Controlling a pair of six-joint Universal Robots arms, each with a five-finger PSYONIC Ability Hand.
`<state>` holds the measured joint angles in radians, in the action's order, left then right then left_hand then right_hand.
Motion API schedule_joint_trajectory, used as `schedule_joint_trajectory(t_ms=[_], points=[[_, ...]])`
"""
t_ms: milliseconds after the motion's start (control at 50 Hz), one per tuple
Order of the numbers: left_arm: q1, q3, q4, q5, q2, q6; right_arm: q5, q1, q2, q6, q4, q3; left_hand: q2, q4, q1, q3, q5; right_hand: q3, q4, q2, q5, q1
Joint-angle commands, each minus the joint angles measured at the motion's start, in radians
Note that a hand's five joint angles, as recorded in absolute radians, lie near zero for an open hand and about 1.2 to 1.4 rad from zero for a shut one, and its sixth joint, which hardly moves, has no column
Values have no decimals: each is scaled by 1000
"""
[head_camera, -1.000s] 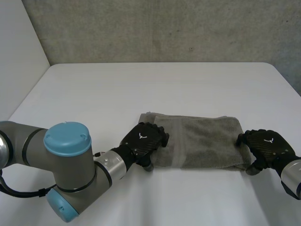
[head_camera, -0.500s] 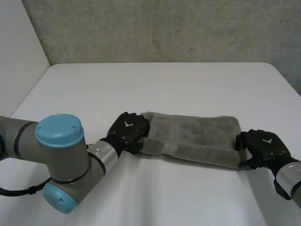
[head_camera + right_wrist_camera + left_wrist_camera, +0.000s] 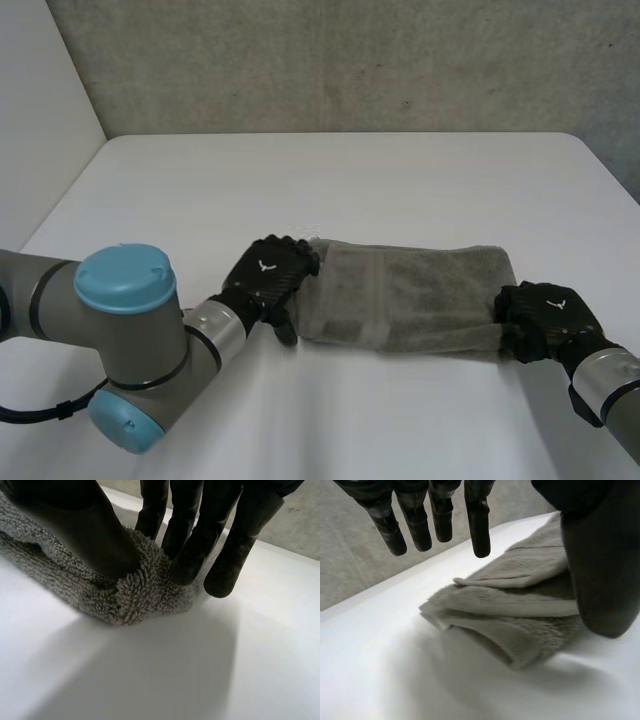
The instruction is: Fold the towel.
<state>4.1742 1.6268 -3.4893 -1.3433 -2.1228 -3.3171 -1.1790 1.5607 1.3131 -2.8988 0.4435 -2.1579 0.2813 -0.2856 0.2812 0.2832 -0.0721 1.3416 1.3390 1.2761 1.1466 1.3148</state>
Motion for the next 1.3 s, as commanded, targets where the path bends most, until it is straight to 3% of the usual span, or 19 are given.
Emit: schedule_joint_trajectory(t_ms=[20,40,60,200,340,460,660,720,760,820,920,1120,1140,1160,1180,1200,1220,1240,1300], points=[[66,2,-7,-2,61,16,-31,-5,-9,10,-3,9,-68,72,-68,-70,33,55,57,120,75,81],[76,1,-8,-2,73,19,-31,-5,-26,13,-12,12,-68,72,-68,-70,33,-17,-14,49,3,10],[76,1,-8,-2,73,19,-33,-7,-34,30,-15,12,-68,72,-68,-70,33,-398,-396,-333,-378,-372],[95,1,-10,-2,78,73,-37,-5,-29,119,-17,-5,-65,69,-65,-67,30,-534,-532,-469,-514,-507],[98,2,-10,-1,72,83,-34,5,-29,121,-11,-8,-68,72,-68,-70,33,-473,-470,-407,-452,-446],[98,-1,-10,-1,73,83,-36,-4,-34,121,-12,1,-68,72,-68,-70,33,53,56,119,74,80],[98,-19,-10,-4,92,90,-47,-11,0,171,-89,96,-71,75,-71,-73,36,55,57,120,75,81],[99,-28,-10,-5,102,116,-53,81,26,176,-200,182,-85,90,-85,-87,51,55,57,120,75,81],[101,-33,-10,-5,110,139,-65,250,19,162,-281,300,-85,90,-85,-87,51,55,57,120,75,81],[106,-42,-10,-14,129,202,-87,326,5,153,-302,359,-88,93,-88,-90,54,55,57,120,75,81],[149,-50,-10,-48,158,287,-226,632,-131,158,-360,608,-88,93,-88,-90,54,55,57,120,75,81],[195,-62,-10,-54,170,347,-278,895,-400,159,-483,890,-85,90,-85,-87,51,55,57,120,75,81],[195,-62,-10,-54,170,347,-286,907,-429,158,-497,911,-85,90,-85,-87,51,-148,-145,-82,-127,-121],[195,-62,-10,-54,165,347,-286,907,-430,158,-497,911,-88,93,-88,-90,54,-150,-147,-84,-129,-123],[195,-62,-10,-54,165,347,-297,912,-448,158,-506,926,-88,93,-88,-90,54,-554,-551,-488,-533,-527],[195,-61,-10,-54,162,347,-297,912,-448,158,-506,926,-88,93,-88,-90,54,-558,-555,-492,-537,-531],[195,-61,-10,-53,159,347,-315,912,-459,158,-514,934,-85,90,-85,-87,51,-936,-933,-870,-915,-909],[195,-61,-10,-53,159,347,-338,911,-459,156,-517,937,-85,90,-85,-87,51,-1073,-1071,-1008,-1053,-1046],[193,-61,-10,-53,156,347,-379,903,-440,150,-519,929,-88,93,-88,-90,54,-1167,-1164,-1102,-1147,-1140]])
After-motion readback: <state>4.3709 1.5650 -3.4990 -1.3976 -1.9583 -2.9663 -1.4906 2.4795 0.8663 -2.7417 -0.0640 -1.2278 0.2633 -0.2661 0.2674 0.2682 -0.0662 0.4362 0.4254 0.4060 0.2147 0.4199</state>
